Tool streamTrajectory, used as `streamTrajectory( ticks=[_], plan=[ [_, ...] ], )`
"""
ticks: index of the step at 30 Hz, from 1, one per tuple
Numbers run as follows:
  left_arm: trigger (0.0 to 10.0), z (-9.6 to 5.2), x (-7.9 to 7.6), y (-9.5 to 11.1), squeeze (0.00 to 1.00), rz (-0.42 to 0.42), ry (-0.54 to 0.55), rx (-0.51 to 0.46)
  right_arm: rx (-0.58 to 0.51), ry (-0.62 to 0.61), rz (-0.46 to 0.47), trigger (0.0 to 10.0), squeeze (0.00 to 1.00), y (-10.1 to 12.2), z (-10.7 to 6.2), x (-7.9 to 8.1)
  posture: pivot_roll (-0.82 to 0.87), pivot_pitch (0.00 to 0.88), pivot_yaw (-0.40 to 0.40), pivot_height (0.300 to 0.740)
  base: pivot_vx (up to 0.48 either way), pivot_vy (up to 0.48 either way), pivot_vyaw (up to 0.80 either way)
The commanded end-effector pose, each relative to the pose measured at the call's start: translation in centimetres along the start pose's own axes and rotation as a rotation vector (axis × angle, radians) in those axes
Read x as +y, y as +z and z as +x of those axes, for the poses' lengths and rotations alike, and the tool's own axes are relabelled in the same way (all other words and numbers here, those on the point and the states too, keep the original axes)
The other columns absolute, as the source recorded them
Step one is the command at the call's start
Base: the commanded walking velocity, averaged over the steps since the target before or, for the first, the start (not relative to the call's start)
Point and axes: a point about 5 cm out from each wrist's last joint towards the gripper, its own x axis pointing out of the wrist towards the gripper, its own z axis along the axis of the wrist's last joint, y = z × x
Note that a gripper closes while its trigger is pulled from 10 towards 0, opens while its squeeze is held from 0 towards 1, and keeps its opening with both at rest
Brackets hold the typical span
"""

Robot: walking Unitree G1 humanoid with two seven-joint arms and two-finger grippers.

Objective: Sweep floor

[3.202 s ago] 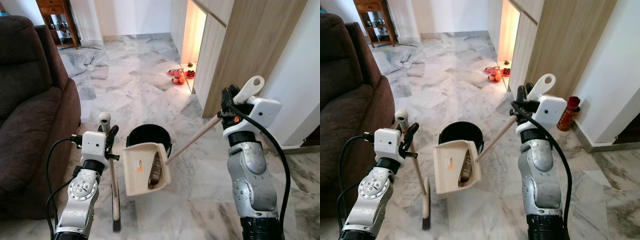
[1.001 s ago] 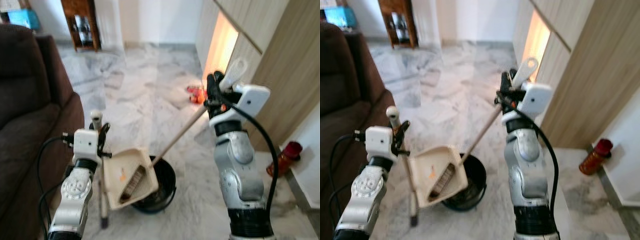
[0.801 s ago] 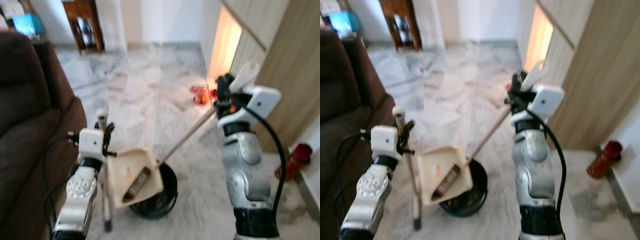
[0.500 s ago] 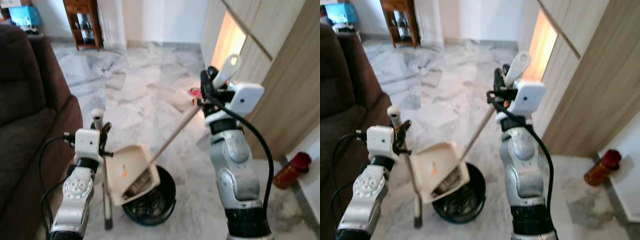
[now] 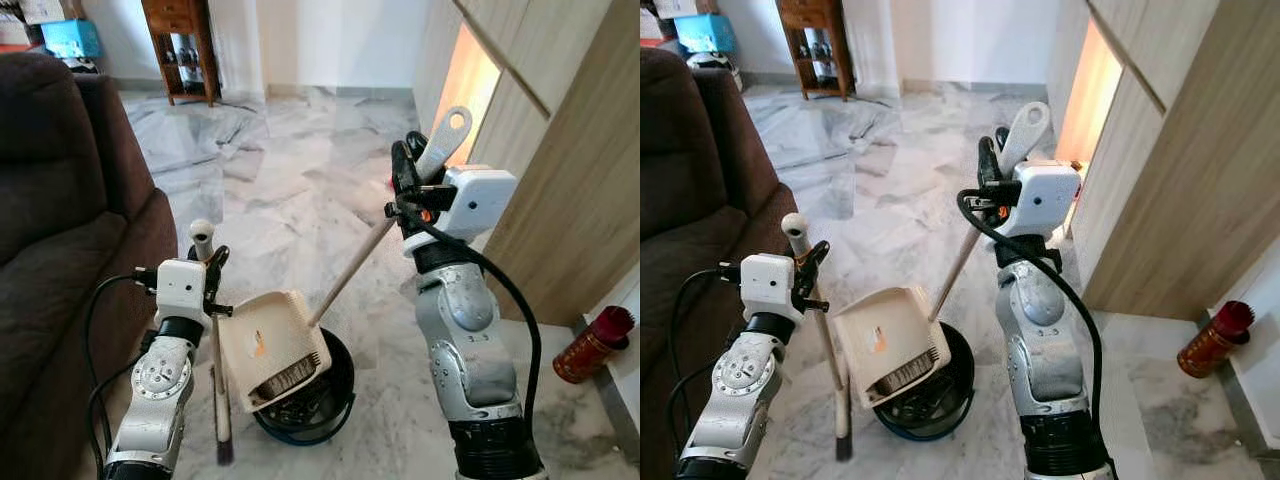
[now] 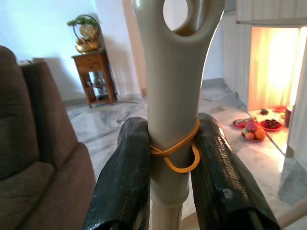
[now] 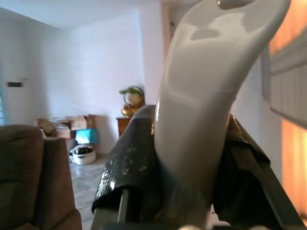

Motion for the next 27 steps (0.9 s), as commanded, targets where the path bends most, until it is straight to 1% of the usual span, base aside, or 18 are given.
streamTrajectory(
  ticks=[1, 6, 10, 14, 16, 17, 18, 20, 21, 22, 25, 27],
  plan=[
    [10.0, 0.3, 0.0, 1.2, 0.0, 0.011, -0.001, -0.066, -0.117, 0.042, -0.018, 10.0, 0.0, 2.1, 0.3, 1.1, 0.15, 0.0, 0.017, 0.74, 0.0, 0.0, 0.0],
    [10.0, 0.3, 0.1, 1.2, 0.0, 0.011, 0.002, -0.066, -0.146, 0.071, -0.043, 10.0, 0.0, 2.4, 0.3, 2.1, 0.15, 0.0, 0.016, 0.74, 0.0, 0.0, 0.0],
    [10.0, 0.2, 0.1, 1.1, 0.0, 0.01, 0.006, -0.066, -0.169, 0.129, -0.097, 10.0, 0.0, 2.4, 0.0, 3.4, 0.15, 0.0, 0.014, 0.74, 0.0, 0.0, 0.0],
    [10.0, 0.2, 0.1, 1.1, 0.0, 0.008, 0.007, -0.065, -0.197, 0.181, -0.118, 10.0, 0.0, 2.8, -0.4, 4.8, 0.15, 0.0, 0.013, 0.74, 0.0, 0.0, 0.0],
    [10.0, 0.2, 0.0, 1.1, 0.0, 0.005, 0.006, -0.066, -0.21, 0.219, -0.121, 10.0, 0.0, 2.8, -0.8, 5.8, 0.15, 0.0, 0.012, 0.74, 0.0, 0.0, 0.0],
    [10.0, 0.2, -0.1, 1.1, 0.0, 0.003, 0.005, -0.066, -0.212, 0.248, -0.117, 10.0, 0.0, 2.7, -1.2, 6.5, 0.15, 0.0, 0.011, 0.74, 0.0, 0.0, 0.0],
    [10.0, 0.2, -0.1, 1.1, 0.0, 0.003, 0.005, -0.066, -0.212, 0.248, -0.117, 10.0, 0.0, 2.7, -1.2, 6.5, 0.15, 0.0, 0.011, 0.74, 0.0, 0.0, 0.0],
    [10.0, 0.1, -0.2, 1.1, 0.0, 0.003, 0.004, -0.066, -0.215, 0.299, -0.121, 10.0, 0.0, 2.6, -1.8, 7.6, 0.15, 0.0, 0.01, 0.74, 0.0, 0.0, 0.0],
    [10.0, 0.1, -0.2, 1.1, 0.0, 0.003, 0.004, -0.066, -0.215, 0.299, -0.121, 10.0, 0.0, 2.6, -1.8, 7.6, 0.15, 0.0, 0.01, 0.74, 0.0, 0.0, 0.0],
    [10.0, 0.1, -0.1, 1.1, 0.0, 0.004, 0.007, -0.066, -0.224, 0.326, -0.13, 10.0, 0.0, 2.7, -2.1, 8.0, 0.15, 0.0, 0.01, 0.74, 0.0, 0.0, 0.0],
    [10.0, 0.1, 0.0, 1.1, 0.0, 0.004, 0.008, -0.066, -0.228, 0.338, -0.137, 10.0, 0.0, 2.7, -2.2, 8.1, 0.15, 0.0, 0.009, 0.74, 0.0, 0.0, 0.0],
    [10.0, 0.1, 0.0, 1.1, 0.0, 0.003, 0.01, -0.068, -0.262, 0.423, -0.206, 10.0, 0.0, 2.8, -2.8, 9.1, 0.15, 0.0, 0.008, 0.74, 0.0, 0.0, 0.0]
  ],
)
